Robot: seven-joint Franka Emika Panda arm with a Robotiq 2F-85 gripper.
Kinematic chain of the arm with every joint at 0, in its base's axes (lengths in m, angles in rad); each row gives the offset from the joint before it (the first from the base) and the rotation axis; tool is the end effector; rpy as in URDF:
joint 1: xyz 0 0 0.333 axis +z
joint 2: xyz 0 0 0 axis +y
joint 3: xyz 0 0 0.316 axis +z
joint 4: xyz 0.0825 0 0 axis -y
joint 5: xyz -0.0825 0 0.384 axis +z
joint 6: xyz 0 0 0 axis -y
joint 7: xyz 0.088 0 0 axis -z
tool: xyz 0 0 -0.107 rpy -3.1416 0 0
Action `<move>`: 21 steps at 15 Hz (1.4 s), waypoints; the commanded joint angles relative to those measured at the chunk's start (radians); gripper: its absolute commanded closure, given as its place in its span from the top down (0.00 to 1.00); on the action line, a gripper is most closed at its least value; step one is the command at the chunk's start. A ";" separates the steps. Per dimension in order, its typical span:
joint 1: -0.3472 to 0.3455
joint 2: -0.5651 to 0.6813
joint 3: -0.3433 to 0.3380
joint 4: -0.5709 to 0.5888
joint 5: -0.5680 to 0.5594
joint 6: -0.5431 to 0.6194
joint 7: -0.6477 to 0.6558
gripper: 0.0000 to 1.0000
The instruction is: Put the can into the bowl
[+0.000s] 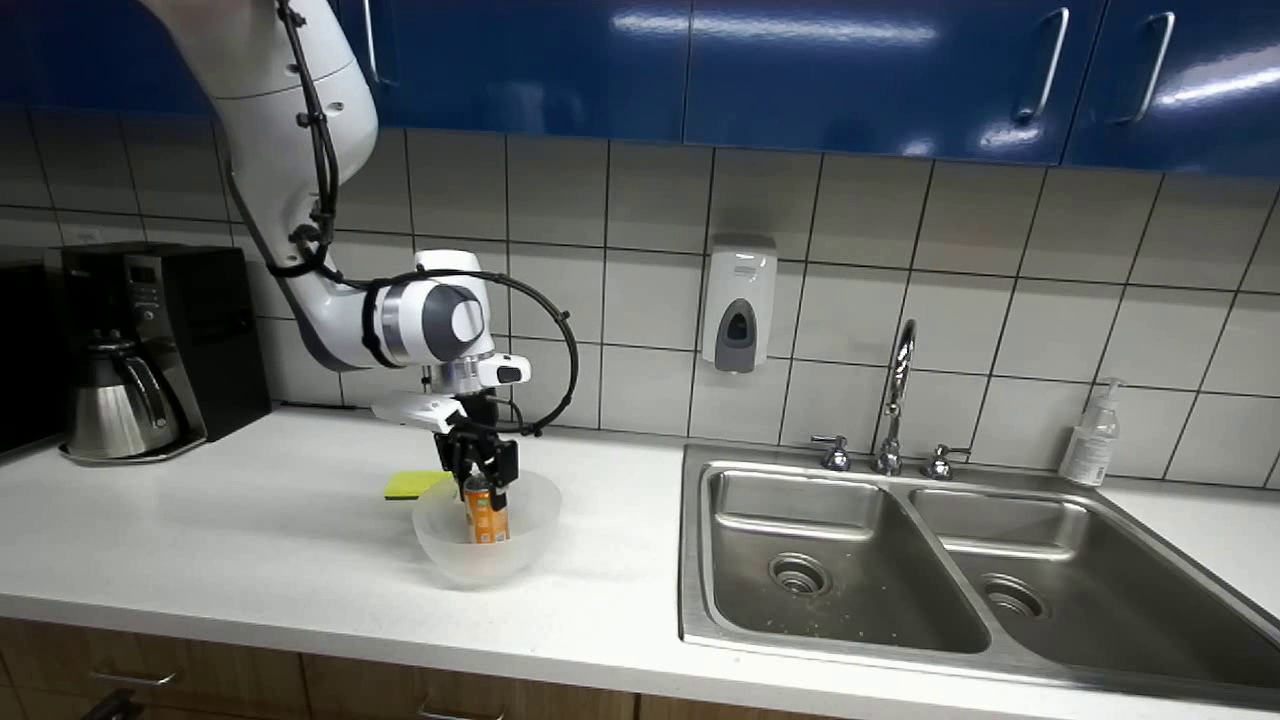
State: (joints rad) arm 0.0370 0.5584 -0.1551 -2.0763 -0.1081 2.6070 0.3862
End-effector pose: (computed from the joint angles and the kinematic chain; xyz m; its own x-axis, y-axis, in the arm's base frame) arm 0.5780 -0.0673 0.1557 0.9259 -0.3771 0.0206 -0.3763 -0.9164 0.1364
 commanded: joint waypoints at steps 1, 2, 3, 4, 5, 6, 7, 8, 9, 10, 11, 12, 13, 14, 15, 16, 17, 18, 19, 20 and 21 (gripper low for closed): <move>0.029 0.012 -0.027 0.028 0.003 -0.004 0.016 0.96; 0.030 0.007 -0.028 0.026 0.005 -0.004 0.014 0.99; 0.030 -0.002 -0.028 0.021 0.008 -0.004 0.010 1.00; 0.030 -0.027 -0.025 0.004 0.012 -0.006 0.006 1.00; 0.027 -0.057 -0.021 -0.014 0.018 -0.014 -0.002 1.00; 0.024 -0.108 -0.016 -0.048 0.021 -0.027 -0.015 1.00; 0.023 -0.150 -0.015 -0.077 0.021 -0.030 -0.021 1.00; 0.017 -0.207 -0.010 -0.119 0.024 -0.036 -0.033 1.00; 0.017 -0.256 -0.012 -0.153 0.017 -0.040 -0.036 1.00; 0.013 -0.309 -0.011 -0.191 0.015 -0.050 -0.040 1.00; 0.008 -0.360 -0.007 -0.229 0.016 -0.062 -0.047 1.00; 0.004 -0.414 -0.004 -0.271 0.010 -0.076 -0.052 1.00; 0.000 -0.466 0.001 -0.311 0.010 -0.092 -0.057 1.00; -0.004 -0.513 0.007 -0.352 0.008 -0.107 -0.060 1.00; -0.003 -0.562 0.009 -0.397 -0.010 -0.114 -0.047 1.00; -0.006 -0.605 0.014 -0.434 -0.025 -0.127 -0.040 1.00; -0.010 -0.647 0.022 -0.474 -0.042 -0.131 -0.029 1.00; -0.014 -0.691 0.032 -0.519 -0.066 -0.136 -0.023 1.00; -0.020 -0.730 0.045 -0.557 -0.079 -0.142 -0.027 1.00; -0.026 -0.774 0.061 -0.598 -0.097 -0.152 -0.025 1.00; -0.032 -0.808 0.079 -0.631 -0.107 -0.167 -0.017 1.00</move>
State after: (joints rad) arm 0.0449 -0.0965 -0.1357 -2.5813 -0.1657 2.4862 0.3566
